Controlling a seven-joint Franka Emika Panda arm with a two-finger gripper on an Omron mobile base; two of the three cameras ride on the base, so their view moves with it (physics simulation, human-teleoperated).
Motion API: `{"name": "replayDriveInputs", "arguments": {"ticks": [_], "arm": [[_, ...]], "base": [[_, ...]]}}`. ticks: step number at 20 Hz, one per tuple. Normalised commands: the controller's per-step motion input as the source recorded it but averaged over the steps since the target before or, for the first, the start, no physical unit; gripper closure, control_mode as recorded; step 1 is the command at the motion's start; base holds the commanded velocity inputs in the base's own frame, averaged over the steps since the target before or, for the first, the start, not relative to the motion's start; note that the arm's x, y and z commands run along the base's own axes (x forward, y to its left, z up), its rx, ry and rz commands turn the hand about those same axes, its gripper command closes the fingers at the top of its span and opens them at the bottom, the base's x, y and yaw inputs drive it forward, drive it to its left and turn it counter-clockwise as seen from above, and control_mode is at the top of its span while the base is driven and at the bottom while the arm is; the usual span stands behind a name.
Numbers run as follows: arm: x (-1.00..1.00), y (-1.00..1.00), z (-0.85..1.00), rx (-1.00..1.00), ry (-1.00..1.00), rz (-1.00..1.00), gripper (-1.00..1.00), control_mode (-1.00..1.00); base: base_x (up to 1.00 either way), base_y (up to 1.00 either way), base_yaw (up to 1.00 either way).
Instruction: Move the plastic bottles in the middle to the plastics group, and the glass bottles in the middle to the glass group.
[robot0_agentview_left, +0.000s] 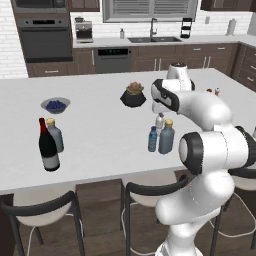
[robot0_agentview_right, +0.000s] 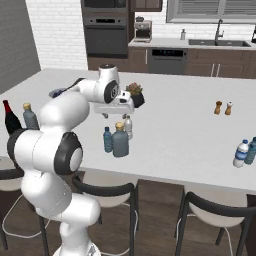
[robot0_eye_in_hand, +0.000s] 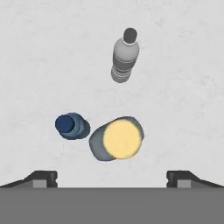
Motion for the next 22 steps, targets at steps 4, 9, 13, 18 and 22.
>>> {"name": "replayDriveInputs", "arguments": {"ticks": [4,9,13,18,22], "arm": [[0.13,-0.01,-0.26,0.0,0.0,0.0,-1.0,-1.0],[0.0,-0.02,-0.32,0.0,0.0,0.0,-1.0,-1.0],[-0.12,-0.02,-0.03,0.0,0.0,0.0,-1.0,-1.0],[0.0,-0.08,-0.21,0.0,0.0,0.0,-1.0,-1.0],[0.06,-0.05,-0.27,0.0,0.0,0.0,-1.0,-1.0]], "base": [[0.0,0.0,0.0],[0.0,0.0,0.0],[0.0,0.0,0.0],[0.0,0.0,0.0],[0.0,0.0,0.0]]}}
